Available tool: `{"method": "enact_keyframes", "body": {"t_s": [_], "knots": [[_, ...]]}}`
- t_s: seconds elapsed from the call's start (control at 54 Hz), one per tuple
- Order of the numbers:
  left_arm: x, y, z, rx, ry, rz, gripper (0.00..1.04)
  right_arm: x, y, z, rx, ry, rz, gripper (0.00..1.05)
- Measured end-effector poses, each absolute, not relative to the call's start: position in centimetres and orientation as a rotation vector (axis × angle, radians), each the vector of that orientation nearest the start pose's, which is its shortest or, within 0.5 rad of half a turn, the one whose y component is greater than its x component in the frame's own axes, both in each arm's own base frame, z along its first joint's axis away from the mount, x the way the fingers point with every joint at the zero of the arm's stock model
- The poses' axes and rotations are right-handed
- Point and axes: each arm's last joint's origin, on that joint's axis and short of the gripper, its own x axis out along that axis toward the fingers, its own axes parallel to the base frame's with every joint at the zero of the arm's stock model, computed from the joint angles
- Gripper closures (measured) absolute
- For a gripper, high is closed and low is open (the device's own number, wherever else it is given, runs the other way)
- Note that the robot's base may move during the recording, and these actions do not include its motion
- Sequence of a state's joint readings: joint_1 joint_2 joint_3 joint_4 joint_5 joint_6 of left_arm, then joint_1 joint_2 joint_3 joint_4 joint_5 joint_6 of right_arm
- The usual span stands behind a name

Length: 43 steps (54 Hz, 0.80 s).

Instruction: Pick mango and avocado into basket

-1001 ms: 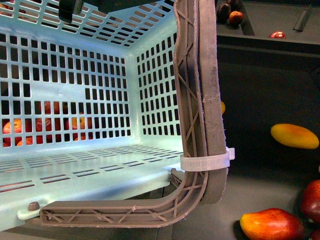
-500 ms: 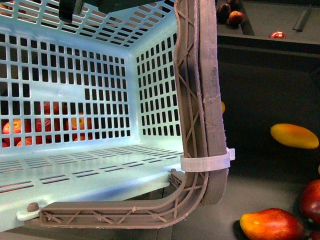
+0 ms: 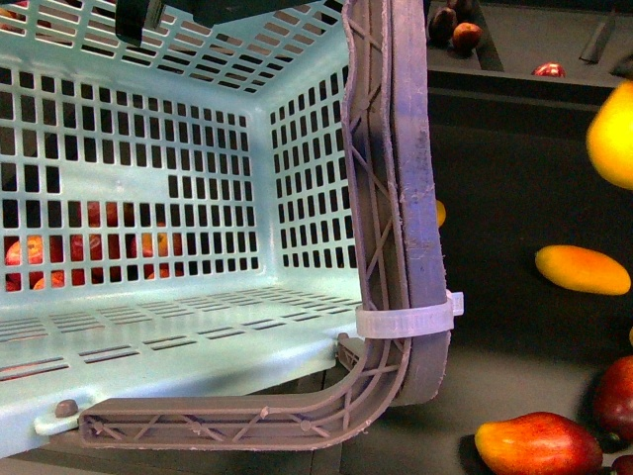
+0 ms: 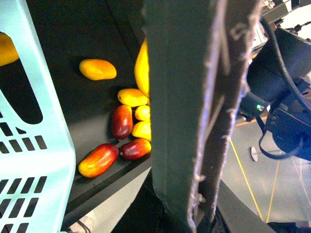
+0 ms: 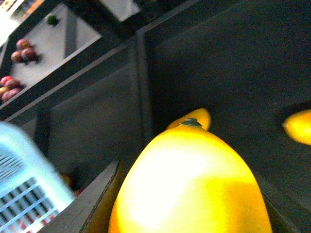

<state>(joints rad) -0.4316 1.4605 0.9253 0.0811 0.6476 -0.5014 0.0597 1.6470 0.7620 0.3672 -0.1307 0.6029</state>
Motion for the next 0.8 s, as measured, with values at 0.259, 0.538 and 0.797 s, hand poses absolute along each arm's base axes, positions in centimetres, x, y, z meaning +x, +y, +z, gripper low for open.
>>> {"method": "enact_keyframes", "body": {"t_s": [0.259,0.538,0.797], "knots": [[27.8,-14.7,25.3,-0.495,0.73,-0.919,0.94,32.1,9.2,18.2,0.604,0.565,0.233,0.45],[27.8,-14.7,25.3,-0.495,0.731,-0.92,0.94,31.6,12.5,18.2,0.631,0.57,0.415,0.45],[27.7,-14.7,25.0,-0.498,0.743,-0.912,0.94,31.1,14.9,17.6,0.636,0.587,0.484,0.45]]}}
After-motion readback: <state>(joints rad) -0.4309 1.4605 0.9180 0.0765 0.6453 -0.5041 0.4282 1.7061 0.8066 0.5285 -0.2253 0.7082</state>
